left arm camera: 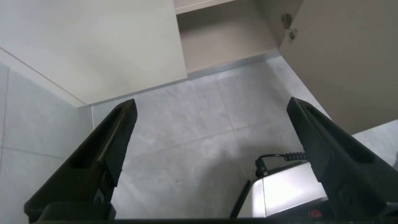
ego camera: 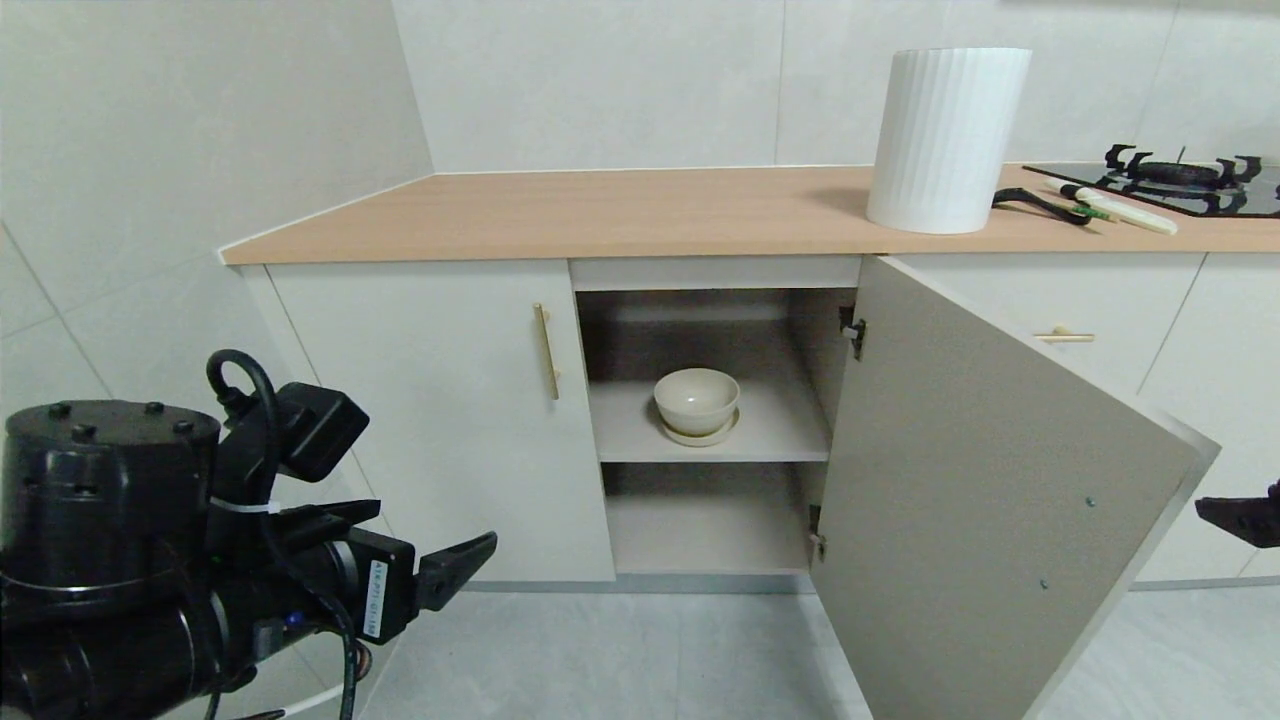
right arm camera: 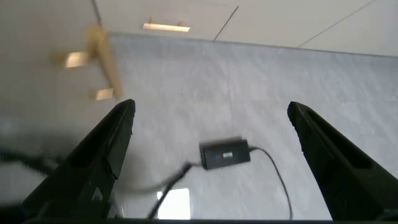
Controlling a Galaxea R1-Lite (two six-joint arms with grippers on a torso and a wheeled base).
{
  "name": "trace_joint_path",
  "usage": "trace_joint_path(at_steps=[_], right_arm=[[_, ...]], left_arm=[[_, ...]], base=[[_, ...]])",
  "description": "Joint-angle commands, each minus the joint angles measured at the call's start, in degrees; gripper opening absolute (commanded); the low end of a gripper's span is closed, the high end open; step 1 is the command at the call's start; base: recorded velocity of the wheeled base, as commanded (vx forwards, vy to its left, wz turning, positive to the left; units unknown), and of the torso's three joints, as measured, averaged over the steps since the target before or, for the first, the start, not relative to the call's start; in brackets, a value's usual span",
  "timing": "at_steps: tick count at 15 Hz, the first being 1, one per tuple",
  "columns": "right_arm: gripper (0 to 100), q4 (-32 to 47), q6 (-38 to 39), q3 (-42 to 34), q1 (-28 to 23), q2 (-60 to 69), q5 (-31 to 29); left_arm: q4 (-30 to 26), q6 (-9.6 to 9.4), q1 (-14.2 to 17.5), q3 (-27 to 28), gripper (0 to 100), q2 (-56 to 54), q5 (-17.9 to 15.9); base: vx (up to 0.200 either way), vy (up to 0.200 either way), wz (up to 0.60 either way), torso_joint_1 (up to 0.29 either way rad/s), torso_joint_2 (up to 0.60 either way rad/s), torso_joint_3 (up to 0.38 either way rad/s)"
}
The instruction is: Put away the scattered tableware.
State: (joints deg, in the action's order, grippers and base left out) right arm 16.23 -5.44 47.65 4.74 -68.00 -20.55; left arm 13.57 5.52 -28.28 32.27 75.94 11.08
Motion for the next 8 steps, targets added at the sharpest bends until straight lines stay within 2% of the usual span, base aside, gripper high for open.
trace_joint_path(at_steps=[1,6,8], right_arm=[[100,-1.5,0.4,-1.0,-0.7,-2.7,0.1],[100,-3.2,2.7,-1.3,-0.1,-5.4,0.5],[100,-4.0,6.3,-1.1,2.2,-6.7,0.8]], left_arm=[[0.1,0.01,0.0,0.0,100,0.1,0.0],[0.1,0.01,0.0,0.0,100,0.1,0.1],[0.1,0.01,0.0,0.0,100,0.2,0.1]], base=[[0.000,0.000,0.00,0.000,0.00,0.000],[0.000,0.000,0.00,0.000,0.00,0.000],[0.000,0.000,0.00,0.000,0.00,0.000]])
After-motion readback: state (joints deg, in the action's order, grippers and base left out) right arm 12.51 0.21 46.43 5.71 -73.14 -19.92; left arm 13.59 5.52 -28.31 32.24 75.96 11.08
